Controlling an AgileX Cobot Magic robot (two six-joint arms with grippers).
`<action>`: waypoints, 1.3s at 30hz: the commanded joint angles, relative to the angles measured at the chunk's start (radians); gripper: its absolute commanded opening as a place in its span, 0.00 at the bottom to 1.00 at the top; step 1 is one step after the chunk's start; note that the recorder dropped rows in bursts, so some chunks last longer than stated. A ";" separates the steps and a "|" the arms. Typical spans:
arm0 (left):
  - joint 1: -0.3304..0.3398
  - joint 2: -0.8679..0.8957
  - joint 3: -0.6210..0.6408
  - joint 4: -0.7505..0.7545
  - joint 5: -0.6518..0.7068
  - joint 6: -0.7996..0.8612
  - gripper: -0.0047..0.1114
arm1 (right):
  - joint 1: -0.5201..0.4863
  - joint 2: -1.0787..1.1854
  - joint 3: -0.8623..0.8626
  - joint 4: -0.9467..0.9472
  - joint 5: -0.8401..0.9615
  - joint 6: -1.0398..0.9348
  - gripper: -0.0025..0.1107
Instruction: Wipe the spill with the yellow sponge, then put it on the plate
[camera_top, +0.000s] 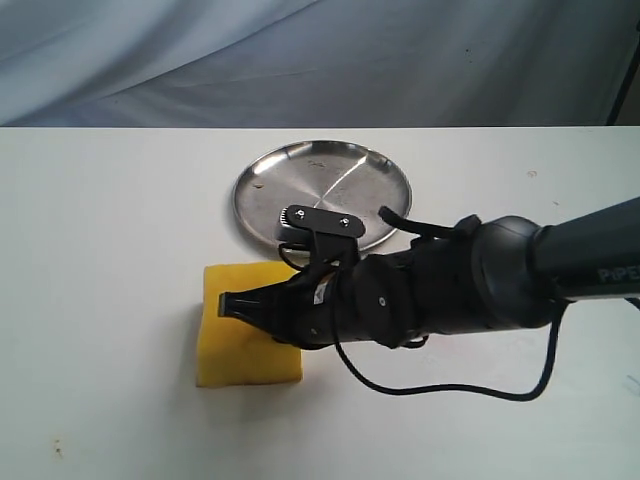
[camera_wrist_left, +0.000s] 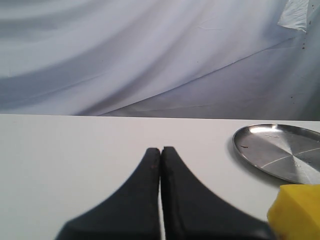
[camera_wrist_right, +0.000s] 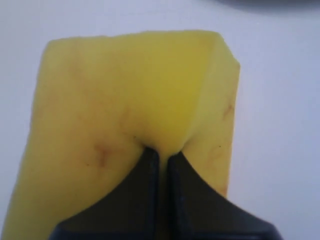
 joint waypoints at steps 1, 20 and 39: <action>-0.001 -0.002 0.004 0.001 -0.004 -0.003 0.05 | -0.068 -0.033 0.116 -0.034 0.066 0.006 0.02; -0.001 -0.002 0.004 0.001 -0.004 -0.001 0.05 | -0.504 -0.394 0.434 -0.213 0.110 0.028 0.02; -0.001 -0.002 0.004 0.001 -0.004 -0.003 0.05 | -0.520 -0.444 0.440 -0.297 0.139 0.111 0.02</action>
